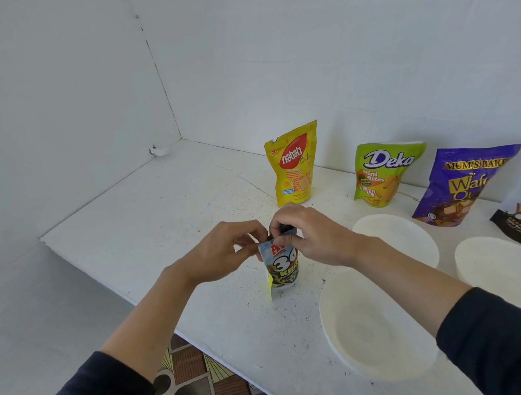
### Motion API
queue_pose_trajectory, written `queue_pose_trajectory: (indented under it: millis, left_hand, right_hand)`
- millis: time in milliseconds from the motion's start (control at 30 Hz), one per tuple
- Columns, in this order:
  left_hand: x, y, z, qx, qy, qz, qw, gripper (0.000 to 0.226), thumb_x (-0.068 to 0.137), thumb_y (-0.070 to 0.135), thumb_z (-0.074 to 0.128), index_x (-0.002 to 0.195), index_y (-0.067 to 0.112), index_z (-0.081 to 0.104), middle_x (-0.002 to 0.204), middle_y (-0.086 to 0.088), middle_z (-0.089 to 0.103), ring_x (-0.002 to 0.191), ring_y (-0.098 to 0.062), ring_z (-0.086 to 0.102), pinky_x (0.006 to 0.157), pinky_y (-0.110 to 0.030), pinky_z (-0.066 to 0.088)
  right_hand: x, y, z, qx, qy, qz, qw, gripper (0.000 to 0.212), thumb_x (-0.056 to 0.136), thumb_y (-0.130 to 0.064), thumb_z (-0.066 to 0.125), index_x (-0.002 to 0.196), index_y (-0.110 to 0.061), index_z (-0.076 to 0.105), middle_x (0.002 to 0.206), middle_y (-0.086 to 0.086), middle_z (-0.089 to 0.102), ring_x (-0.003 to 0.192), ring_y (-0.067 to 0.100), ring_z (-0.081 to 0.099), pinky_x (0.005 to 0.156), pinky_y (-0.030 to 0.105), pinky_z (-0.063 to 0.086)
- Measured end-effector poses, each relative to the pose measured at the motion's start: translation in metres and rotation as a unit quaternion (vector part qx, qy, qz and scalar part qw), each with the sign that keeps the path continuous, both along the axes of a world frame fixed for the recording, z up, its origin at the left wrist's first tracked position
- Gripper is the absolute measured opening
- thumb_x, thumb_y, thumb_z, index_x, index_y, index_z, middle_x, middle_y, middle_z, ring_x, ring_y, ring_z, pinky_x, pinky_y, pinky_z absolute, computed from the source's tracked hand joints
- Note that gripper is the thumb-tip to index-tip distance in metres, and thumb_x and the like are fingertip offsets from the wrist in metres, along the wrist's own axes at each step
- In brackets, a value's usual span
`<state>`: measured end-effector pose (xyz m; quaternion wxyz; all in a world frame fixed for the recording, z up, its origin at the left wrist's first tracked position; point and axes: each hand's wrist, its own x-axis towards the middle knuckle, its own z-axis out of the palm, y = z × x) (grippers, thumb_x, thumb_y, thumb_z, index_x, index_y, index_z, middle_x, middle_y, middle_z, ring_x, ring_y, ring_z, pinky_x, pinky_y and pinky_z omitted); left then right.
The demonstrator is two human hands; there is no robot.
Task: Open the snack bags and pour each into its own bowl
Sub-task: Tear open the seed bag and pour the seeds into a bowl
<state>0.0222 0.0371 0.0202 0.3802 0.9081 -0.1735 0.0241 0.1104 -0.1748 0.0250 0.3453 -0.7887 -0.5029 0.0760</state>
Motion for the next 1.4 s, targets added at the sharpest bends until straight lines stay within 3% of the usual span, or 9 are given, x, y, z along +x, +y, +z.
queue_pose_trajectory:
  millis: [200,367,500,700,800,900,1067,1200,1400]
  left_hand:
    - [0.006,-0.002,0.000,-0.048,0.038,-0.002,0.998,0.017,0.096,0.007,0.067,0.106,0.018,0.076,0.095,-0.003,0.078,0.087,-0.019,0.075,0.085,-0.025,0.059]
    - [0.017,0.002,0.001,0.049,0.035,-0.018,0.998,0.011,0.099,0.014,0.063,0.107,0.013,0.070,0.103,0.001,0.069,0.090,-0.010,0.067,0.079,-0.032,0.059]
    - [0.016,0.001,0.000,0.065,0.046,-0.007,0.997,0.014,0.102,0.021,0.057,0.102,0.011,0.067,0.094,-0.001,0.070,0.082,-0.013,0.071,0.076,-0.041,0.059]
    - [0.016,-0.015,0.008,0.035,-0.006,-0.003,0.999,0.012,0.092,0.017,0.073,0.088,0.006,0.073,0.075,-0.005,0.069,0.066,-0.016,0.062,0.068,-0.030,0.056]
    - [0.016,-0.008,0.013,0.061,-0.007,0.034,0.998,0.017,0.089,0.025,0.077,0.078,0.012,0.075,0.061,0.002,0.066,0.057,-0.017,0.057,0.057,-0.032,0.051]
    - [0.013,-0.003,0.012,0.067,-0.028,0.114,0.991,0.021,0.085,0.030,0.082,0.073,0.013,0.076,0.049,0.010,0.056,0.048,-0.009,0.051,0.048,-0.017,0.037]
    - [0.008,0.000,0.010,0.089,-0.089,0.075,0.989,0.017,0.084,0.033,0.082,0.076,0.022,0.070,0.063,0.012,0.054,0.058,-0.010,0.049,0.055,-0.017,0.036]
    - [0.014,0.007,0.019,0.155,-0.023,-0.009,0.988,0.030,0.089,0.048,0.072,0.114,0.032,0.071,0.099,0.016,0.062,0.085,-0.010,0.057,0.066,-0.012,0.042]
    - [0.029,-0.007,0.042,0.019,0.097,0.087,0.991,0.032,0.096,0.044,0.065,0.083,0.018,0.078,0.072,0.002,0.076,0.067,-0.014,0.072,0.067,-0.034,0.055]
  right_hand:
    - [0.008,-0.002,-0.004,0.030,-0.001,-0.017,0.999,0.011,0.088,-0.026,0.074,0.088,-0.017,0.068,0.091,-0.008,0.064,0.092,0.005,0.054,0.077,0.020,0.046]
    - [0.012,0.001,-0.006,0.011,-0.002,-0.015,1.000,0.014,0.091,-0.024,0.071,0.085,-0.014,0.064,0.097,0.002,0.065,0.098,0.014,0.055,0.080,0.022,0.046]
    - [0.014,-0.002,-0.008,0.002,0.008,-0.041,0.999,0.015,0.093,-0.024,0.069,0.082,-0.019,0.059,0.099,-0.001,0.061,0.102,0.012,0.046,0.082,0.011,0.036]
    - [0.017,-0.002,-0.008,-0.027,0.012,-0.043,0.999,0.015,0.096,-0.021,0.065,0.083,-0.015,0.059,0.115,-0.001,0.050,0.112,0.012,0.043,0.091,0.021,0.041]
    - [0.017,-0.012,-0.012,0.007,0.029,-0.073,0.997,0.020,0.095,-0.026,0.067,0.081,-0.013,0.061,0.123,-0.006,0.043,0.115,0.012,0.046,0.088,0.025,0.049]
    - [0.015,-0.019,-0.015,0.052,-0.010,-0.111,0.992,0.021,0.091,-0.029,0.071,0.079,-0.014,0.064,0.124,-0.005,0.041,0.110,0.012,0.049,0.081,0.032,0.052]
    - [0.006,-0.022,-0.015,0.095,-0.055,-0.082,0.991,0.011,0.092,-0.024,0.070,0.082,-0.018,0.070,0.115,-0.004,0.045,0.101,0.010,0.051,0.074,0.025,0.049]
    - [0.007,-0.025,-0.011,0.111,-0.033,-0.058,0.992,0.005,0.089,-0.017,0.073,0.086,-0.014,0.076,0.106,-0.001,0.050,0.089,0.013,0.056,0.076,0.018,0.048]
    - [0.011,-0.028,-0.009,0.114,-0.020,-0.053,0.992,0.006,0.085,-0.014,0.078,0.091,-0.011,0.078,0.102,0.000,0.055,0.088,0.016,0.061,0.077,0.026,0.056]
